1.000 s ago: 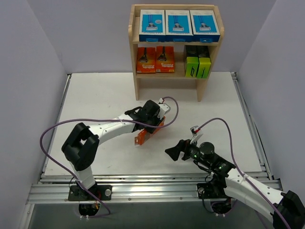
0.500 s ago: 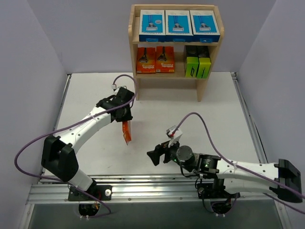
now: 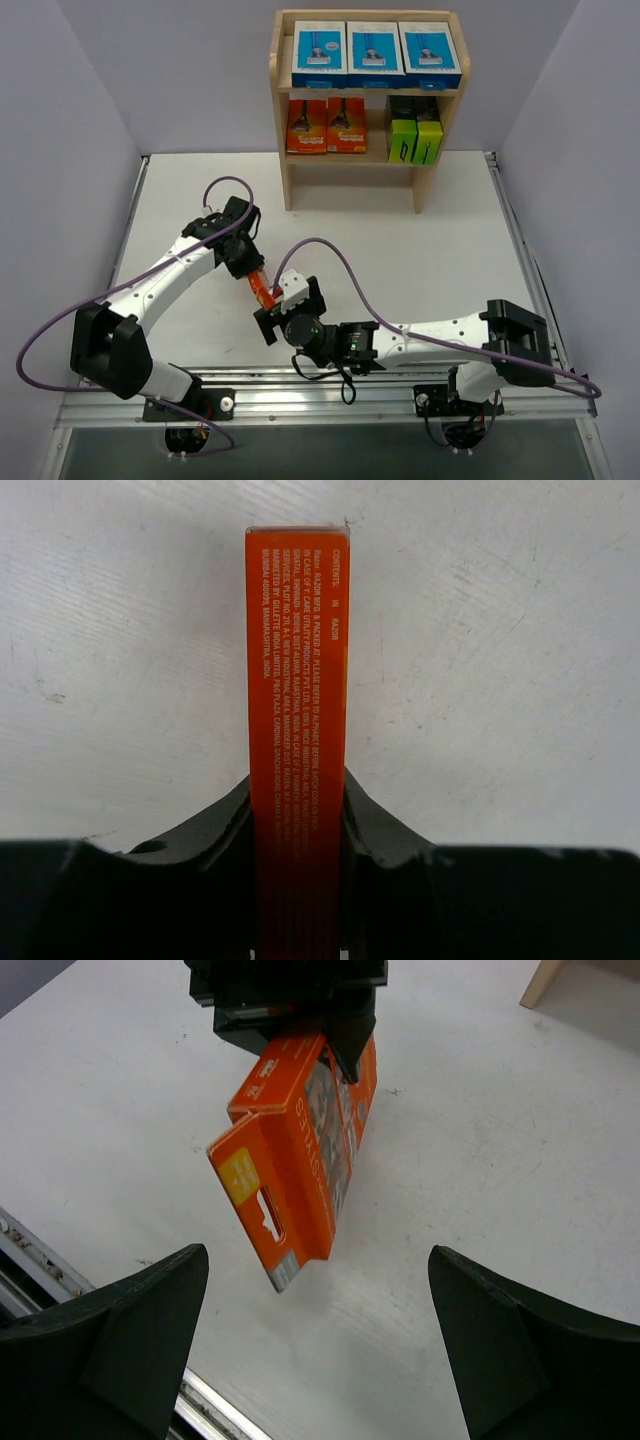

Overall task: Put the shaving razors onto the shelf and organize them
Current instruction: Pass the shaving razor from the left arm to the right, then place the shaving razor onto shelf

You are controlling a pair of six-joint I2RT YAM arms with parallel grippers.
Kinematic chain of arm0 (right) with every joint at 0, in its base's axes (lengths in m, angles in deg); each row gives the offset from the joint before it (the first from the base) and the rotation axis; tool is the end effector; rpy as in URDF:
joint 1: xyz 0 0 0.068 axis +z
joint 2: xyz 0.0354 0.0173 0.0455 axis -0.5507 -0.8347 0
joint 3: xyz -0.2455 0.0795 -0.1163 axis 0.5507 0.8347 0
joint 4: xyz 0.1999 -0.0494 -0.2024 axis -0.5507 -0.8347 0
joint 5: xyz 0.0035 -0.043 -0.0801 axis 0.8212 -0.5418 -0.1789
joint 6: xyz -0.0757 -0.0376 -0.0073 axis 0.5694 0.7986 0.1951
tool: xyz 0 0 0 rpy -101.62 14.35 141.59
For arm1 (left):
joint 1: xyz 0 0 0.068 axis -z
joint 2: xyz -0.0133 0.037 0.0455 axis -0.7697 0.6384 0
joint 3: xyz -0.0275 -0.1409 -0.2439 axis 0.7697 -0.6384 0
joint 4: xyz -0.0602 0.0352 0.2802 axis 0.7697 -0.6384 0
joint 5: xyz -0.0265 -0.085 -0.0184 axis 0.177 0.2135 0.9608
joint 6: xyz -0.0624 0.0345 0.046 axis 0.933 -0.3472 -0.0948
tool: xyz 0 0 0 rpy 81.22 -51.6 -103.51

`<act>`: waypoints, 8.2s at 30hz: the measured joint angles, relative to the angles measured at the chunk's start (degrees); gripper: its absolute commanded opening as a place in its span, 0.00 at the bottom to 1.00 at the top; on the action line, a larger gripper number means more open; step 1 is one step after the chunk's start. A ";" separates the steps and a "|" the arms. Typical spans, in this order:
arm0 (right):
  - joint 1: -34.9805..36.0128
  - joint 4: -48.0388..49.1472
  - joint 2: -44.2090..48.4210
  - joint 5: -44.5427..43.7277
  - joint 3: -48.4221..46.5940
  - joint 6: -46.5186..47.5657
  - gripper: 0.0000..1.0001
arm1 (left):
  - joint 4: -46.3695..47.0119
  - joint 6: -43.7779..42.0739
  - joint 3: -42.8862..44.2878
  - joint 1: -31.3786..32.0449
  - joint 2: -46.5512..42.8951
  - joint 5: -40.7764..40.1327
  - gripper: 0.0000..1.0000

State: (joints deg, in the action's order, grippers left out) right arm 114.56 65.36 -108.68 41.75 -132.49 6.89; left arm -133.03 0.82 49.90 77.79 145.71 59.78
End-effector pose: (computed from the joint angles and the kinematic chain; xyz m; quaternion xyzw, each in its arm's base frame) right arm 0.1027 0.3686 0.2537 -0.2112 0.7299 0.3019 0.5758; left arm 0.2980 -0.1400 0.2354 -0.2425 0.9418 -0.0751 0.2205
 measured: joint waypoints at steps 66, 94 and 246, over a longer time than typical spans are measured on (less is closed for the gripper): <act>-3.32 4.17 -4.59 -2.84 5.73 -11.85 0.00 | 1.07 -17.79 3.80 -10.45 -5.07 8.26 0.97; -12.37 26.77 18.86 -10.23 21.09 -25.14 0.00 | 27.10 -24.74 -19.93 -11.45 -34.75 21.79 0.93; -45.88 -2.03 -38.82 23.39 -58.51 -42.38 0.45 | 25.27 -27.78 -20.41 -7.76 -33.66 15.76 0.94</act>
State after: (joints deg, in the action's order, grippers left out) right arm 68.68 63.33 -147.50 65.13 -191.00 -35.50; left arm -107.76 -26.96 29.49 70.03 112.05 75.54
